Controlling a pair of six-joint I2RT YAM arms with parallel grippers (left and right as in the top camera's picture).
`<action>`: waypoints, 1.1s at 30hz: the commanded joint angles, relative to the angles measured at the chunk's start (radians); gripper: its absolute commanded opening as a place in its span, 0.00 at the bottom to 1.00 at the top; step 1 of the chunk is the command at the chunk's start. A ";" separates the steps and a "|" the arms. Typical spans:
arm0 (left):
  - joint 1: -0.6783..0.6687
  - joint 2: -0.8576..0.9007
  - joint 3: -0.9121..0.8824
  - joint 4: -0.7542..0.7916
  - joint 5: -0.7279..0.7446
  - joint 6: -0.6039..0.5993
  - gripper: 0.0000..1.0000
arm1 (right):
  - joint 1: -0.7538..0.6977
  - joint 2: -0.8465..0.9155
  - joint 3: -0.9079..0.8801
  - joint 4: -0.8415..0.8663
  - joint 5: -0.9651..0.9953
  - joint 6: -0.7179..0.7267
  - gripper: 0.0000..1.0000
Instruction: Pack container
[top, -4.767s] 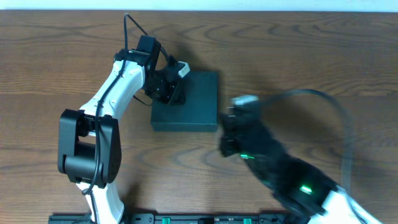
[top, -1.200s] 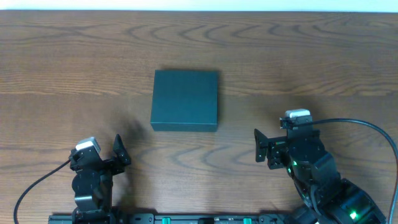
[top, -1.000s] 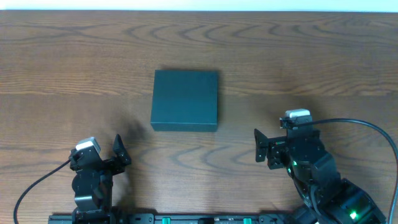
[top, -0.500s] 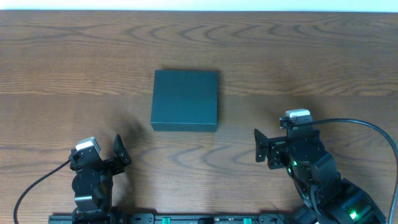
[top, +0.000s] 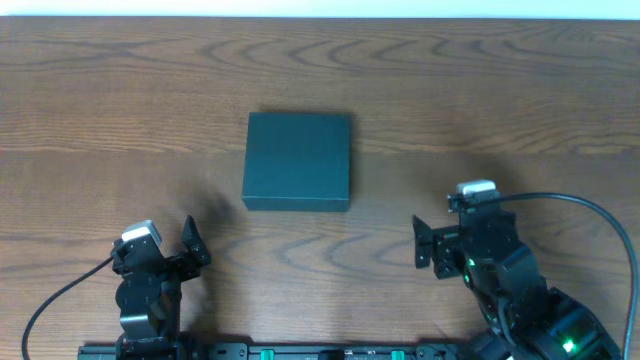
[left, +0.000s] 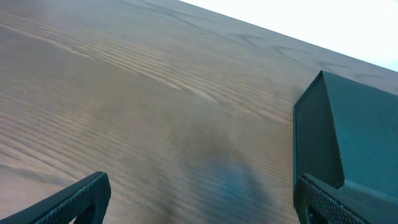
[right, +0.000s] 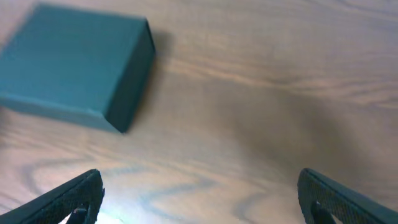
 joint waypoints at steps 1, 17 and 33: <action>0.003 -0.008 -0.021 0.000 0.008 -0.015 0.95 | -0.071 -0.042 -0.018 -0.018 0.007 -0.067 0.99; 0.003 -0.008 -0.021 0.000 0.008 -0.015 0.95 | -0.395 -0.542 -0.351 0.060 -0.210 -0.280 0.99; 0.003 -0.008 -0.021 0.000 0.008 -0.015 0.95 | -0.413 -0.663 -0.581 0.015 -0.251 -0.273 0.99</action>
